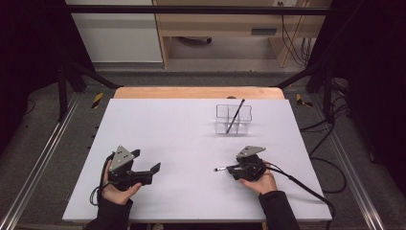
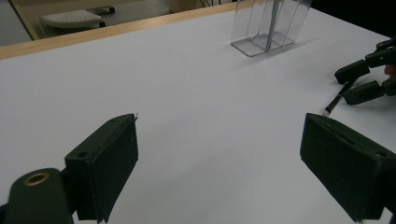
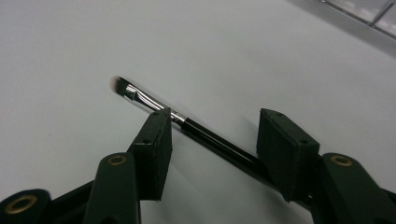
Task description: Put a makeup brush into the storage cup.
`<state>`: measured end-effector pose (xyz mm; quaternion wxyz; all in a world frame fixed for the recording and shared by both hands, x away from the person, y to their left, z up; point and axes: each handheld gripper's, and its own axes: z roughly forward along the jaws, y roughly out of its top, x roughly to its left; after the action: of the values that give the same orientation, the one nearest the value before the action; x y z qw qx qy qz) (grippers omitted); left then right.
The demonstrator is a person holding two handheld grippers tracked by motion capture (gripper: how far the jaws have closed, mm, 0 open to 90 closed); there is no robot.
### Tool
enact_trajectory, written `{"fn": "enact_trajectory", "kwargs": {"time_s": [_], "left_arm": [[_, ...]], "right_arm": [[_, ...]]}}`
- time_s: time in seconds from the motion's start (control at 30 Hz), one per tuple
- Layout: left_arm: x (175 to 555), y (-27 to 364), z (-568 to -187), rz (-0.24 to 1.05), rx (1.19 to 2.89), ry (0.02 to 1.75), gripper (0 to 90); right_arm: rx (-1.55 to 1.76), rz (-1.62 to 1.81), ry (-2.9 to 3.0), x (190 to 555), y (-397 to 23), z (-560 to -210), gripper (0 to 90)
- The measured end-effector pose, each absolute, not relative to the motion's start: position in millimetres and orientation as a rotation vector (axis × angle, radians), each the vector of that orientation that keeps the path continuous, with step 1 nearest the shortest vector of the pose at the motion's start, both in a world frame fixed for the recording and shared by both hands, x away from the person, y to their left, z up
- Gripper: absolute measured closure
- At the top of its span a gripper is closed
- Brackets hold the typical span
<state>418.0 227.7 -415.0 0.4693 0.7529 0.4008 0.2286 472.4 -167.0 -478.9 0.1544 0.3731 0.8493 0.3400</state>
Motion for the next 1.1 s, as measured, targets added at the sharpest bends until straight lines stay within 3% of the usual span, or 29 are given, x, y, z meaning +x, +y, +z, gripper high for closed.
{"fn": "enact_trajectory", "kwargs": {"time_s": [0.63, 1.1], "left_arm": [[417.6, 228.8, -414.0, 0.561, 1.842, 0.981, 10.6], [417.2, 228.3, -413.6, 0.564, 1.845, 0.976, 10.6]], "right_arm": [[1.108, 0.927, 2.439, 470.5, -169.3, -474.3, 71.5], [1.144, 0.906, 2.469, 468.4, -170.7, -471.2, 79.4]]}}
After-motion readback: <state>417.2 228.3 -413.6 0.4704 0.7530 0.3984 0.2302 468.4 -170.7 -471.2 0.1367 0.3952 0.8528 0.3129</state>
